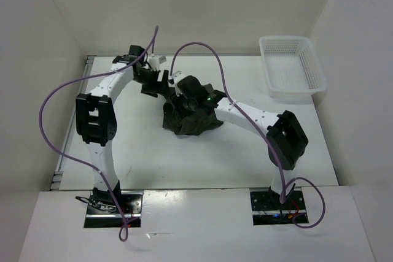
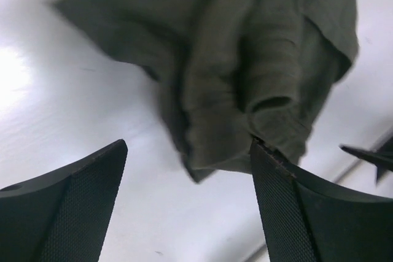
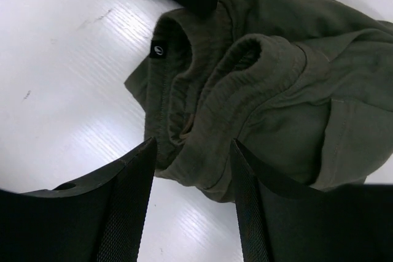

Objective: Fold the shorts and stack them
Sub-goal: Fold the shorts

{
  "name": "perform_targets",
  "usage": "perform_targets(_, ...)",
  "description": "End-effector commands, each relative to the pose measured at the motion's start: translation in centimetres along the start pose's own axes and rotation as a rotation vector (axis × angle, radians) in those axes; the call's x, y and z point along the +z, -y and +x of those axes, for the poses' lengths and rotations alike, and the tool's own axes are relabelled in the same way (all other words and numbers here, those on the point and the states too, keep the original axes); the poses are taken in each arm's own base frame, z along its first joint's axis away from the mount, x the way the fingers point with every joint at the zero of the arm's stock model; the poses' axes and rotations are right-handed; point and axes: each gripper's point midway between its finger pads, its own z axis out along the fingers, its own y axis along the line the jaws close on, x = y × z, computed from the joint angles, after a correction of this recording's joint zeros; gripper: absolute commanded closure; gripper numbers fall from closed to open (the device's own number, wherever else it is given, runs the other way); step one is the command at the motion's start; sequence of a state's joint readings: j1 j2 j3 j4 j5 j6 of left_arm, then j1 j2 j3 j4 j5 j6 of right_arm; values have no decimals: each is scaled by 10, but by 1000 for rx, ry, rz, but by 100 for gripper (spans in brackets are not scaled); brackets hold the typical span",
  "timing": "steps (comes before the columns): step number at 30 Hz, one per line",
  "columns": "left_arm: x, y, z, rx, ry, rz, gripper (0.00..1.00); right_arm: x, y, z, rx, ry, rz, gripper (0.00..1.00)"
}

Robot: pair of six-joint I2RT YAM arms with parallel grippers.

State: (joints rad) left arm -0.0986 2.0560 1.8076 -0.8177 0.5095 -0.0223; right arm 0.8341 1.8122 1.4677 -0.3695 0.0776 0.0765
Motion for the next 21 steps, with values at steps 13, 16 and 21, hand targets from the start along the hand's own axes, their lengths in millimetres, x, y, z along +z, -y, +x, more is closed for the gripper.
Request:
perform_targets(13,26,39,54,-6,-182,111,31,23,75,-47,84,144,153,43)
perform_targets(16,43,41,58,-5,-216,128,44,31,75,-46,85,148,129,43)
perform_targets(21,57,37,47,12,-207,123,55,42,79,-49,52,152,98,43)
